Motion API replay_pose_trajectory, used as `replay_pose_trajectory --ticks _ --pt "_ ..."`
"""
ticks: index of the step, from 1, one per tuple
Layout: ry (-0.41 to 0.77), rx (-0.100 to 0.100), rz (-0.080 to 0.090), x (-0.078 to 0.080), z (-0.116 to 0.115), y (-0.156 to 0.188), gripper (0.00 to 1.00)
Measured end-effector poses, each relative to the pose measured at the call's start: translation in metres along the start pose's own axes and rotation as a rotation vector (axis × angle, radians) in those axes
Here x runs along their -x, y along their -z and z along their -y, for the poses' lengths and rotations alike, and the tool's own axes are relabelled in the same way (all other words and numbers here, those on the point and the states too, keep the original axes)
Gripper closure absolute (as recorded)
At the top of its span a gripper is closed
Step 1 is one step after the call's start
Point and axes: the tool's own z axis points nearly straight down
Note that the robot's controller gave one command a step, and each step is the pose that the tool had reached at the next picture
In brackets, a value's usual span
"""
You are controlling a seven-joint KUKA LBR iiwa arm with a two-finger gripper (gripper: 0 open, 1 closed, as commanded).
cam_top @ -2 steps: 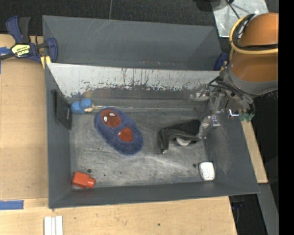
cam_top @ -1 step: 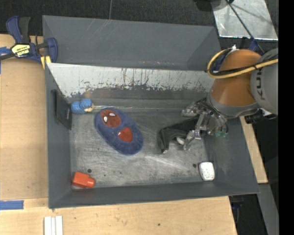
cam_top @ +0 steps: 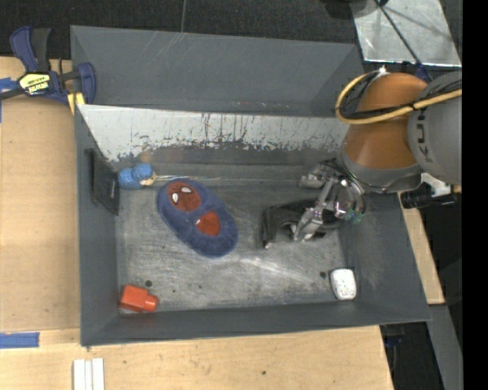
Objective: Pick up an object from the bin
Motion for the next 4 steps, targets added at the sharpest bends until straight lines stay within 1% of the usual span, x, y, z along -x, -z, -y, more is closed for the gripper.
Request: replay_pose_trajectory --ticks 1,2,3,4 --pt "-0.029 0.0 -0.001 0.013 -0.007 0.007 0.0" --pt "-0.109 0.0 0.005 0.013 -0.011 -0.006 0.0" --pt "-0.09 0.001 0.006 0.013 -0.012 -0.007 0.0" --pt "-0.086 0.002 -0.01 0.011 -0.014 -0.006 1.0"
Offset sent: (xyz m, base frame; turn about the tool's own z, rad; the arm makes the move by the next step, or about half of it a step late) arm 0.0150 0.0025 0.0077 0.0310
